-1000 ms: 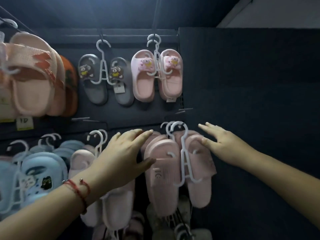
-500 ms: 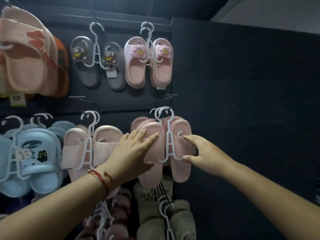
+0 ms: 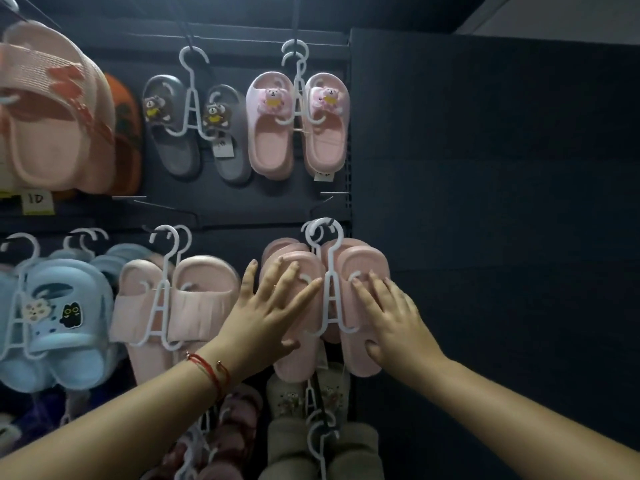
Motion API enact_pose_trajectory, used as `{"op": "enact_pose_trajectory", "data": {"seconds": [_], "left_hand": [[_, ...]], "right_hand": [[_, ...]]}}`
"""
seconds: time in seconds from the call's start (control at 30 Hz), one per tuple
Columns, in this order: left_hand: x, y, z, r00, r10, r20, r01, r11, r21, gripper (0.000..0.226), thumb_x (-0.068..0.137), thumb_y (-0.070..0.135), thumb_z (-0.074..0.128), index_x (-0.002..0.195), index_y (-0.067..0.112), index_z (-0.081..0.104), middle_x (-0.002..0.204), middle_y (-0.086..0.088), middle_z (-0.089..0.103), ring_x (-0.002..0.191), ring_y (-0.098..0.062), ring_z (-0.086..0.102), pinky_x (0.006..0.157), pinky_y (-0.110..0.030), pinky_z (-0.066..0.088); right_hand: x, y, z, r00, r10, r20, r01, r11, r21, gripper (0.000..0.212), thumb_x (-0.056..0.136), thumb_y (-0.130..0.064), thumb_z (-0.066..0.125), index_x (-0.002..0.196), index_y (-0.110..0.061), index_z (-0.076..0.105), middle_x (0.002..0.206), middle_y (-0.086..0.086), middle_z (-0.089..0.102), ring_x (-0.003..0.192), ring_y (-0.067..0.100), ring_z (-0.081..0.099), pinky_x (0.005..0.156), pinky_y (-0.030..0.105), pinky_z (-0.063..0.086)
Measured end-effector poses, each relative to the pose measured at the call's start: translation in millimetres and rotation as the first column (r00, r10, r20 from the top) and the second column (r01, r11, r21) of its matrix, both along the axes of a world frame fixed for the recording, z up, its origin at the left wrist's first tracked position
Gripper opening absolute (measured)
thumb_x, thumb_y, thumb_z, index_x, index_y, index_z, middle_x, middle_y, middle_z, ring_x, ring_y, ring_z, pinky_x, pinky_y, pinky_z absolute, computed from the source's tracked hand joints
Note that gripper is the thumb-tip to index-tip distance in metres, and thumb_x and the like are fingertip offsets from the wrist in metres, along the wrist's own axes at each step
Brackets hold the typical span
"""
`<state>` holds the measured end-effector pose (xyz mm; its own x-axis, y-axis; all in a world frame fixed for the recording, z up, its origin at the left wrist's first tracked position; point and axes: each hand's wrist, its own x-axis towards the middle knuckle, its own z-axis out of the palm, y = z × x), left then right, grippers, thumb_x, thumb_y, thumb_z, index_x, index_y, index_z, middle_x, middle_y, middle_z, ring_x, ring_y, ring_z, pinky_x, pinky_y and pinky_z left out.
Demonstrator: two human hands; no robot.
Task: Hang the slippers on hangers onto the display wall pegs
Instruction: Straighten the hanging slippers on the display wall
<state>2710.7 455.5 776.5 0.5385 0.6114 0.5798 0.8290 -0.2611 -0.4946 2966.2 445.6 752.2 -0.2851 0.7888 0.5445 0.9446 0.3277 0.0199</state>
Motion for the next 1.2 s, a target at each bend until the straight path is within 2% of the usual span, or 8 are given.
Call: {"op": "enact_pose_trajectory", "data": {"seconds": [0.07,0.13,0.3,0.43,0.63,0.73,0.9,1.2], "left_hand": [[1.9,3.6,-4.3,1.000,0.006,0.023,-0.006,1.000,0.022,0.125,0.050,0.044,0.092,0.157,0.025,0.030,0.155,-0.022,0.040,0.145,-0.046,0.033,0.109,-0.074,0.028],[2.5,7.9,-7.2,0.999,0.016,0.048,-0.018,0.999,0.042,0.118,0.054,0.036,0.089,0.157,0.024,0.033,0.155,-0.022,0.040,0.144,-0.046,0.034,0.110,-0.072,0.028],[-2.4,20.4,-14.3,0.996,0.013,0.083,-0.020,0.996,0.089,0.107,0.058,0.026,0.082,0.156,0.022,0.038,0.153,-0.024,0.041,0.142,-0.046,0.037,0.109,-0.069,0.034],[-5.1,26.2,-19.4,0.993,-0.001,0.120,-0.014,0.992,0.125,0.105,0.056,0.014,0.077,0.154,0.020,0.041,0.150,-0.025,0.044,0.141,-0.047,0.038,0.108,-0.068,0.037],[-1.5,37.0,-10.2,0.998,-0.011,0.069,0.003,0.993,0.121,0.098,0.062,0.015,0.074,0.153,0.017,0.038,0.148,-0.029,0.046,0.140,-0.049,0.040,0.110,-0.067,0.036],[3.5,45.4,-2.7,0.997,0.044,0.056,-0.048,0.996,0.068,0.099,0.067,0.016,0.070,0.156,0.019,0.030,0.152,-0.028,0.042,0.144,-0.048,0.035,0.113,-0.065,0.032],[6.6,57.5,1.0,0.986,0.139,0.091,-0.134,0.989,-0.060,0.093,0.090,0.015,0.051,0.159,0.029,-0.010,0.168,-0.020,0.003,0.155,-0.039,-0.001,0.124,-0.059,0.004],[6.3,84.5,7.5,0.970,0.202,0.137,-0.177,0.968,-0.175,0.090,0.092,0.023,0.054,0.161,0.029,-0.003,0.168,-0.017,0.002,0.154,-0.039,0.003,0.122,-0.056,0.013]], "right_hand": [[0.1,11.8,-2.0,0.999,-0.017,0.030,0.014,0.994,0.109,0.111,0.076,-0.018,0.075,0.159,-0.026,0.002,0.160,0.013,0.026,0.149,0.038,0.022,0.118,0.045,0.007],[0.0,27.3,-1.7,0.998,-0.025,0.060,0.011,0.974,0.227,0.112,0.057,-0.011,0.086,0.154,-0.018,0.029,0.136,0.013,0.051,0.130,0.041,0.047,0.112,0.052,0.028],[0.2,44.0,3.8,0.993,0.039,0.111,-0.073,0.945,0.318,0.112,0.052,-0.006,0.087,0.151,-0.019,0.036,0.121,0.008,0.052,0.111,0.032,0.053,0.102,0.054,0.047],[-3.0,49.7,0.6,0.996,0.035,0.084,-0.057,0.961,0.272,0.111,0.058,-0.008,0.084,0.155,-0.021,0.032,0.127,0.005,0.048,0.116,0.031,0.050,0.104,0.050,0.045],[-5.9,51.6,14.0,0.996,0.035,0.084,-0.048,0.985,0.164,0.097,0.088,-0.015,0.063,0.160,-0.030,0.000,0.142,0.001,0.032,0.135,0.026,0.029,0.119,0.041,0.020],[-6.8,57.4,21.3,0.997,0.024,0.076,-0.033,0.991,0.131,0.097,0.088,-0.017,0.065,0.159,-0.031,0.000,0.143,0.001,0.031,0.135,0.024,0.029,0.118,0.039,0.021],[-9.3,74.5,25.4,0.997,0.036,0.065,-0.044,0.992,0.119,0.096,0.088,-0.018,0.066,0.160,-0.029,0.003,0.141,0.001,0.033,0.131,0.023,0.032,0.114,0.036,0.026],[-18.7,112.1,30.6,0.996,0.014,0.083,-0.026,0.989,0.143,0.090,0.088,-0.022,0.067,0.159,-0.027,0.012,0.137,0.003,0.040,0.125,0.025,0.039,0.107,0.036,0.033]]}}
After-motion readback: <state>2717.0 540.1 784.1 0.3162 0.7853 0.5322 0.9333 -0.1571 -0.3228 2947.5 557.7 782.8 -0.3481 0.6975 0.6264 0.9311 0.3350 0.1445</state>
